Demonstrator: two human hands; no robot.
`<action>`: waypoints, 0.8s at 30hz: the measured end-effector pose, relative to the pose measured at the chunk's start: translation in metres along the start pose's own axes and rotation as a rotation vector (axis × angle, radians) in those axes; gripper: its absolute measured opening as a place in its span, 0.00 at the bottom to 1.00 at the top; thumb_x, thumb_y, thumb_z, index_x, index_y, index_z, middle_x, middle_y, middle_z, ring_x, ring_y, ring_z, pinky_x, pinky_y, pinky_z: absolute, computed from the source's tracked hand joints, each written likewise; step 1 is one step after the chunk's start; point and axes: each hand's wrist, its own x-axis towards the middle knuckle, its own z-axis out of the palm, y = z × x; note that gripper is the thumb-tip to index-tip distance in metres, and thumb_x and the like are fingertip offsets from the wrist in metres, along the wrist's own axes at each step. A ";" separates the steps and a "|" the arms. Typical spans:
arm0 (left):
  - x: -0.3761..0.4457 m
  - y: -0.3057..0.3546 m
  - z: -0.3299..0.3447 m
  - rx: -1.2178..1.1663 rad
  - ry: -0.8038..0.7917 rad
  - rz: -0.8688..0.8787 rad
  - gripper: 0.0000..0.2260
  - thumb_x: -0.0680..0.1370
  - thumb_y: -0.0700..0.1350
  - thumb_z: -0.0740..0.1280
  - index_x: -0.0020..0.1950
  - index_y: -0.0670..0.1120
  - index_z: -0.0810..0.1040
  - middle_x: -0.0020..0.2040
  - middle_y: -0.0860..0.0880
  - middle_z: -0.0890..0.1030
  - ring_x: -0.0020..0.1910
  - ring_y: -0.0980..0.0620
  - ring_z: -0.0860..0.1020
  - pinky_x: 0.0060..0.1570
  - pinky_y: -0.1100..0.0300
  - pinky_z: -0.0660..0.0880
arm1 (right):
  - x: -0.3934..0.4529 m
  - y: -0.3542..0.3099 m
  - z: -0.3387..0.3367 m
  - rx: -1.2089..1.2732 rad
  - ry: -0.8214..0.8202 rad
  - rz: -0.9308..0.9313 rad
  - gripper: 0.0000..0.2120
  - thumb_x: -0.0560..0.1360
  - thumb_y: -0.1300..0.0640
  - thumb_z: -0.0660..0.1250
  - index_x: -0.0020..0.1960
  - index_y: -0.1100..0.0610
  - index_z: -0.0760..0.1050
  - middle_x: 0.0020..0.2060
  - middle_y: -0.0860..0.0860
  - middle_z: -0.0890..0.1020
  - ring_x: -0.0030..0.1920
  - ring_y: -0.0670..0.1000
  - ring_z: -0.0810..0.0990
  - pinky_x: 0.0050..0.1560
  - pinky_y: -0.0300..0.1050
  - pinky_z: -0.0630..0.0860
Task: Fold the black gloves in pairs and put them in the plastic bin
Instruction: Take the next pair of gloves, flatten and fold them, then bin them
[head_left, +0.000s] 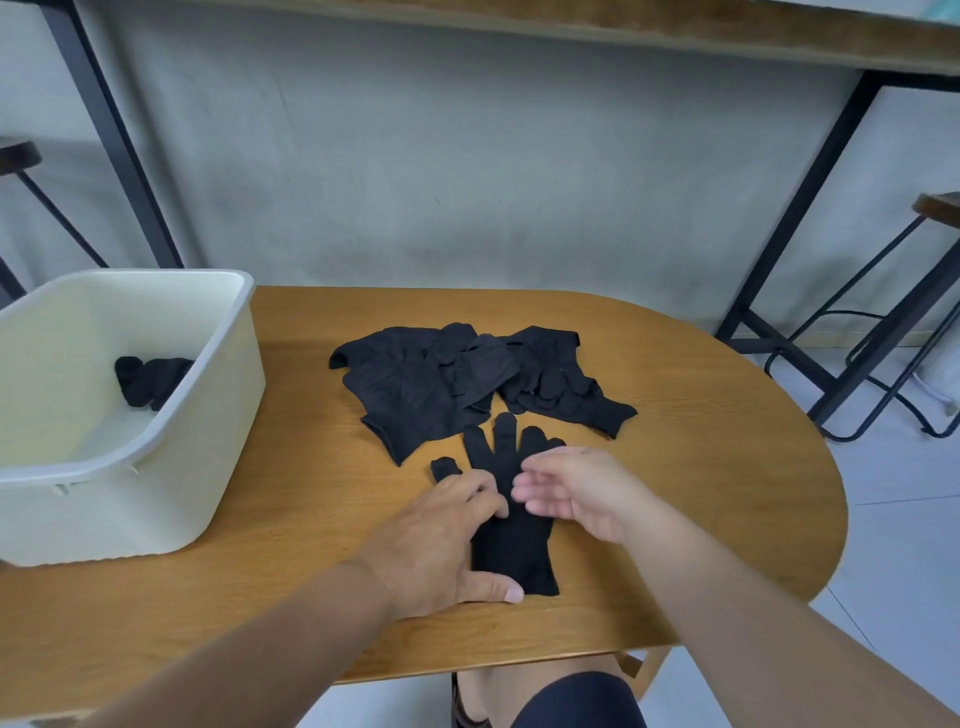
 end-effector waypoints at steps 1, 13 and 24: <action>-0.001 0.001 0.000 0.005 0.001 0.003 0.34 0.67 0.70 0.67 0.68 0.56 0.66 0.64 0.64 0.60 0.60 0.62 0.63 0.62 0.63 0.67 | 0.002 0.001 -0.004 -0.001 0.118 -0.045 0.07 0.79 0.61 0.66 0.55 0.63 0.78 0.42 0.57 0.86 0.42 0.53 0.86 0.42 0.44 0.82; -0.013 0.019 0.012 0.057 0.174 0.048 0.15 0.78 0.61 0.62 0.60 0.57 0.77 0.54 0.62 0.70 0.54 0.62 0.66 0.55 0.69 0.65 | -0.035 0.019 -0.008 -0.336 0.185 -0.163 0.06 0.78 0.58 0.65 0.45 0.54 0.81 0.37 0.51 0.85 0.38 0.49 0.83 0.47 0.45 0.82; -0.014 0.031 0.030 -0.001 0.337 -0.016 0.11 0.79 0.54 0.64 0.57 0.55 0.82 0.49 0.59 0.75 0.51 0.61 0.69 0.49 0.71 0.65 | -0.049 0.037 -0.006 -0.252 0.153 -0.091 0.06 0.75 0.66 0.65 0.44 0.58 0.80 0.37 0.52 0.85 0.42 0.51 0.86 0.53 0.52 0.82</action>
